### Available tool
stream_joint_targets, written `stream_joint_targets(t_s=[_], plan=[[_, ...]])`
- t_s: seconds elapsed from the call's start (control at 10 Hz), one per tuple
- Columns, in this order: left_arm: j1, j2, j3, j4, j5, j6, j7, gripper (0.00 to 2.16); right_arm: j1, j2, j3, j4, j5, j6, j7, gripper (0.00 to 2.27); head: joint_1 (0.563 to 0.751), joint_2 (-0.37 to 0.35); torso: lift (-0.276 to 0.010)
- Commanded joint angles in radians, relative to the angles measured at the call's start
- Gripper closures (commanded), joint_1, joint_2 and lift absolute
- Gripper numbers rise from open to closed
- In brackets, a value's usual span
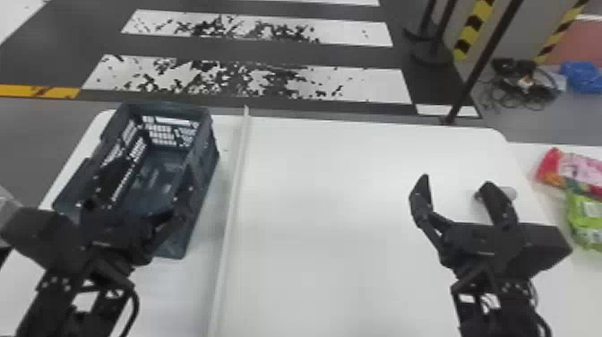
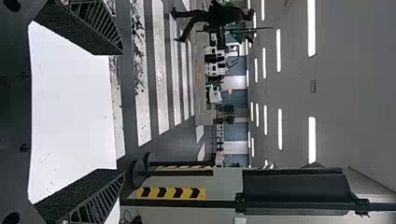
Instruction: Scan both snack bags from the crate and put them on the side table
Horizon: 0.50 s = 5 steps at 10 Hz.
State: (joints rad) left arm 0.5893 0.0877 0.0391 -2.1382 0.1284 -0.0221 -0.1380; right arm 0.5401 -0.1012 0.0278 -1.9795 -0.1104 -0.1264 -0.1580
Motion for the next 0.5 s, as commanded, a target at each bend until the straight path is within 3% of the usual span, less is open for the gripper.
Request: stream_joint_targets(t_s=[0.0, 0.4], plan=[[0.007, 0.001, 0.004, -0.006, 0.000, 0.000, 0.000, 0.09, 0.003, 0.000, 0.004, -0.002, 0.000, 0.000, 0.000, 0.02, 0.695, -0.049, -0.087], [0.023, 0.003, 0.005, -0.019, 0.000, 0.000, 0.002, 0.09, 0.021, -0.005, 0.003, -0.019, 0.002, -0.003, -0.002, 0.02, 0.695, -0.045, -0.087]])
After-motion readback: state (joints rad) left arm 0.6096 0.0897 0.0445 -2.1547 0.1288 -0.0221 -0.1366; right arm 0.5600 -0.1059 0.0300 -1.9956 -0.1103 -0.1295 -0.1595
